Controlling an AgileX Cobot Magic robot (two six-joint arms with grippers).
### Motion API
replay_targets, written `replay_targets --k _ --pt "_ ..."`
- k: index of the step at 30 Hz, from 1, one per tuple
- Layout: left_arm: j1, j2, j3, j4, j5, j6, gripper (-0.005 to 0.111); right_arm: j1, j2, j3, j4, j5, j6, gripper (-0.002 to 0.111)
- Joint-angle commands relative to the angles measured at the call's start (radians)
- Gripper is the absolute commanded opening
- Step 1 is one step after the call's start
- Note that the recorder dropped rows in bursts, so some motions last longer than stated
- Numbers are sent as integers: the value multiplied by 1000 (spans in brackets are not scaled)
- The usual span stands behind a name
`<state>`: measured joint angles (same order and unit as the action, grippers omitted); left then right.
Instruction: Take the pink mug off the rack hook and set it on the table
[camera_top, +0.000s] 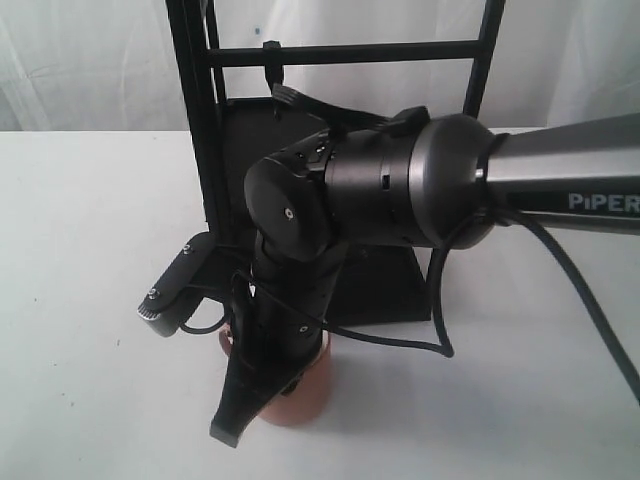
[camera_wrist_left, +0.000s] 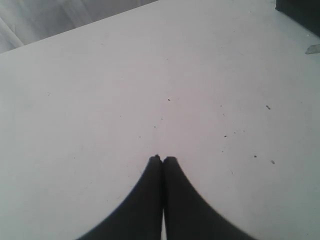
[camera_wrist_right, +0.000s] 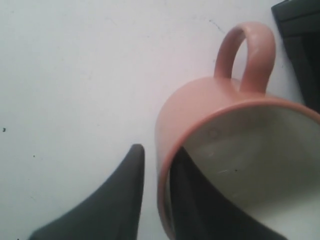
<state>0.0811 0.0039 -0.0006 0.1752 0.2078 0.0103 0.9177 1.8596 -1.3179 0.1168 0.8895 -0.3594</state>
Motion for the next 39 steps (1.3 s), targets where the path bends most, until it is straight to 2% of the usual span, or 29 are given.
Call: replay_targets --k 1,7,12,17,20,23,24,25,28,35,39 --pt "-8 -4 1 -3 -1 -10 0 -1 -23 -7 -1 12 8 20" --pt "-8 -4 1 -3 -1 -10 0 -1 -32 -7 -1 50 8 23" --pt "-8 -4 1 -3 -1 -10 0 -1 -55 -7 -16 106 8 36" --pt "-8 -4 1 -3 -1 -10 0 -1 -214 -7 -66 145 53 37" --pt "-8 -4 1 -3 -1 -10 0 -1 -314 -5 -162 258 74 30" --pt "-8 -4 1 -3 -1 -10 0 -14 -369 33 -305 296 104 11" --pt "-8 -4 1 -3 -1 -10 0 -38 -387 65 -353 299 107 1" --pt "-8 -4 1 -3 -1 -10 0 -69 -398 89 -389 299 121 0" --pt "-8 -4 1 -3 -1 -10 0 -236 -425 164 -467 310 198 0" --pt "-8 -4 1 -3 -1 -10 0 -616 -433 323 -461 332 429 0" --pt "-8 -4 1 -3 -1 -10 0 -750 -476 510 -457 161 546 0"
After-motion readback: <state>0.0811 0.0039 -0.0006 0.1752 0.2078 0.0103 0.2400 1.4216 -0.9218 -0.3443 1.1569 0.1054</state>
